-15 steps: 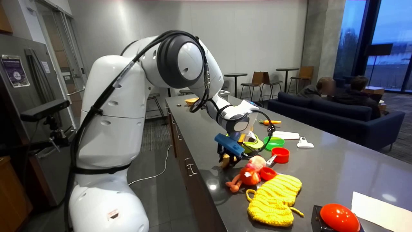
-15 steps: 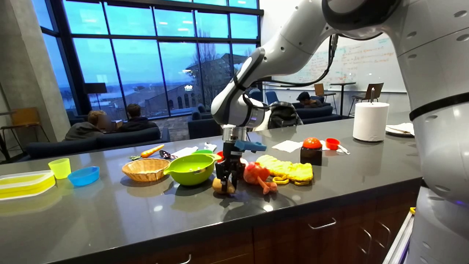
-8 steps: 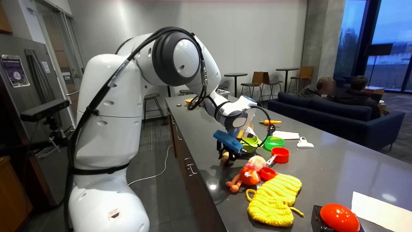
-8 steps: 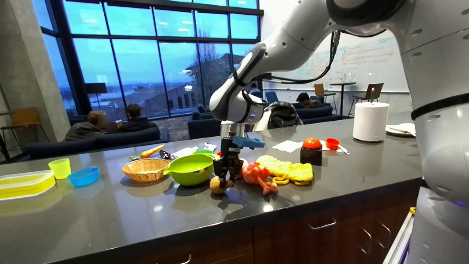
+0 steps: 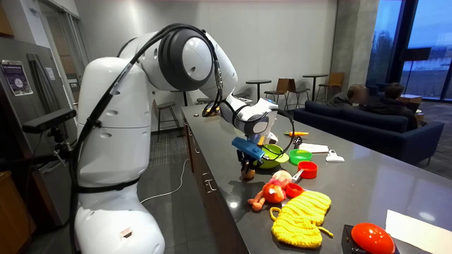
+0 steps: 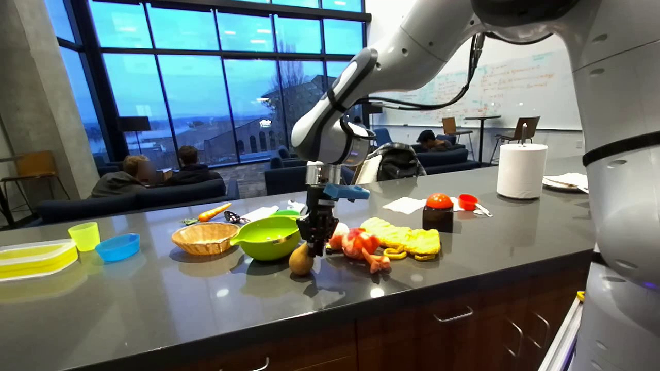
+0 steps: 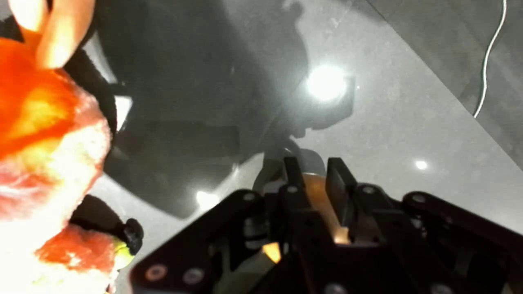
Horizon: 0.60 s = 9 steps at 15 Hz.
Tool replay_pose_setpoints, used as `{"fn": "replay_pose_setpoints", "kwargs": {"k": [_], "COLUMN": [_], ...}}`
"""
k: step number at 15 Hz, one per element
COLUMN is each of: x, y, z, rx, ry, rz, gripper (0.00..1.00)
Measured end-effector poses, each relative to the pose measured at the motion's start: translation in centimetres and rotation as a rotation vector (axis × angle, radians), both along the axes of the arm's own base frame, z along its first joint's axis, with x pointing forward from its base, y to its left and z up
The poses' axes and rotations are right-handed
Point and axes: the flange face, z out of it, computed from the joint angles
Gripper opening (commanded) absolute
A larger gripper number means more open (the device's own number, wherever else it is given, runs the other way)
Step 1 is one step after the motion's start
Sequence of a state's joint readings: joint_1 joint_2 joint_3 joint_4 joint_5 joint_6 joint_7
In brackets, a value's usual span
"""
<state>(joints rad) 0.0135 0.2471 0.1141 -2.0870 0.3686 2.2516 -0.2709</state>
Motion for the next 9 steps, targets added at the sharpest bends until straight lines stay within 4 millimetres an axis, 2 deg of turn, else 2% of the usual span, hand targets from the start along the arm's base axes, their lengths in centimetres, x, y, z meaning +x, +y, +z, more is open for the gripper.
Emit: {"fn": "replay_pose_setpoints", "kwargs": {"k": [1,2,3,4,9], "x": [-0.01,-0.02,-0.05,-0.08,-0.25], "y": [0.1,0.16,0.2,0.21,0.27], "z": [0.19,0.29,0.33,0.31,0.2], "rx": [-0.003,-0.006,-0.006,-0.006,-0.005], "ry": [-0.002,-0.003,-0.002,0.001,0.016], "rz": [0.001,0.001,0.001,0.002,0.004], "gripper": [0.31,0.26,0.27,0.31,0.63]}}
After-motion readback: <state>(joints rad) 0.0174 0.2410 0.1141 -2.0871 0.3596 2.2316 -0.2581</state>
